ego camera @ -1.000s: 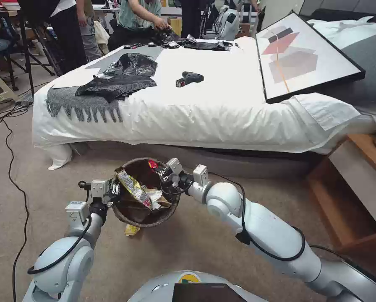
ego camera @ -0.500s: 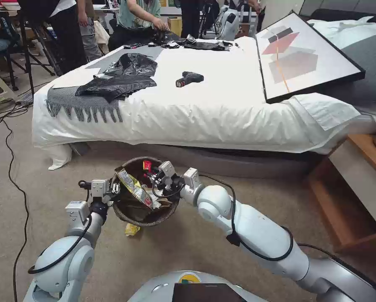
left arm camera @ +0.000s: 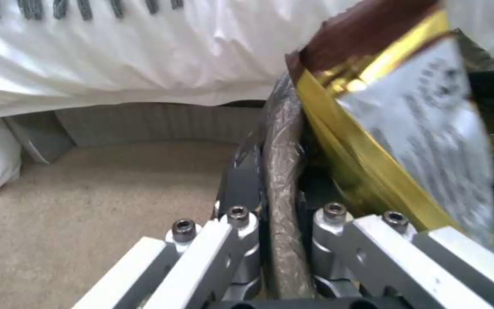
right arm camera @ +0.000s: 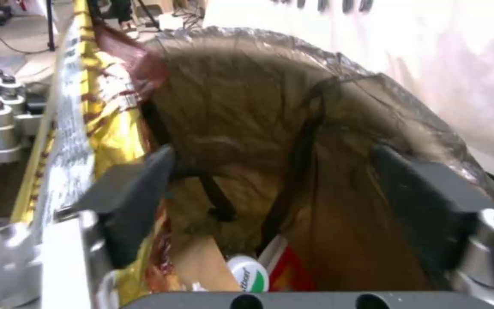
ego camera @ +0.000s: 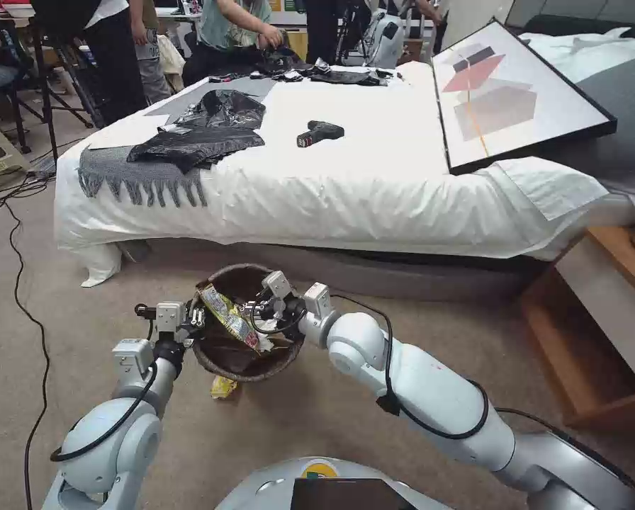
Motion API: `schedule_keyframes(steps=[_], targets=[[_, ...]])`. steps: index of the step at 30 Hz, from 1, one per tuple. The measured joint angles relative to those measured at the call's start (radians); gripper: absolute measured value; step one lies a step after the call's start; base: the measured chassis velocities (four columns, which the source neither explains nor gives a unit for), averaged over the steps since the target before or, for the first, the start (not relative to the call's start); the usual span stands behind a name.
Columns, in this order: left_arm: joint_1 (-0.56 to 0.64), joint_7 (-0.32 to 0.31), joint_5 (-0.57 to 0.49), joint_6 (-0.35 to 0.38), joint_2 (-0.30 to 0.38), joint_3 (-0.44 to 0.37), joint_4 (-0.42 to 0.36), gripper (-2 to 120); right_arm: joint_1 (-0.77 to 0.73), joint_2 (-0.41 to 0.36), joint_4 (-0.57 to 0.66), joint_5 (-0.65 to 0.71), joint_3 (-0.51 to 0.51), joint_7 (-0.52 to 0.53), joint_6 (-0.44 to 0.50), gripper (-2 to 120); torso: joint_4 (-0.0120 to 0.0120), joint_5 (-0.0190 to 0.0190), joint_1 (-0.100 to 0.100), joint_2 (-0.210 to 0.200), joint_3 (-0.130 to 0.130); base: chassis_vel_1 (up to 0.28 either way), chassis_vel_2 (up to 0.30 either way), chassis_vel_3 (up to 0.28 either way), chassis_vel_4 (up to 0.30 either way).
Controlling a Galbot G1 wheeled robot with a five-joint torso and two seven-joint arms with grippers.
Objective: Pick up the trash bin, then pick up the garbage from the floor and place it into the trash bin.
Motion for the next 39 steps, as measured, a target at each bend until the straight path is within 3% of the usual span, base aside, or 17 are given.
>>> schedule_keyframes(steps=[6, 16, 30, 36, 39], targets=[[0.0, 0.001, 0.0, 0.0, 0.001, -0.001, 0.0, 5, 0.002, 0.003, 0.019, 0.0, -0.002, 0.008, -0.001, 100, 0.0, 0.0, 0.0, 0.0, 0.0, 0.0, 0.0, 0.0, 0.0], [0.001, 0.001, -0.002, 0.001, 0.004, -0.007, 0.002, 5, 0.007, -0.006, 0.071, 0.014, 0.017, 0.026, -0.002, 100, 0.0001, 0.0, 0.0, 0.0, 0.0, 0.0, 0.0, 0.0, 0.0], [-0.002, 0.001, 0.005, -0.001, -0.009, -0.001, 0.018, 5, -0.06, -0.096, 0.248, 0.09, 0.161, 0.044, -0.004, 100, -0.0001, 0.0001, 0.0, 0.0, 0.0, 0.0, 0.0, 0.0, 0.0], [-0.002, 0.001, 0.01, -0.005, -0.008, 0.0, 0.023, 5, -0.14, -0.132, 0.267, 0.068, 0.206, 0.054, 0.054, 100, 0.0, 0.0002, 0.0, 0.0, 0.0, 0.0, 0.0, 0.0, 0.0], [0.002, 0.001, 0.009, -0.006, -0.006, -0.005, 0.02, 5, -0.198, -0.153, 0.257, 0.003, 0.238, 0.053, 0.156, 100, 0.0, 0.0002, 0.0, 0.0, 0.0, 0.0, 0.0, 0.0, 0.0]])
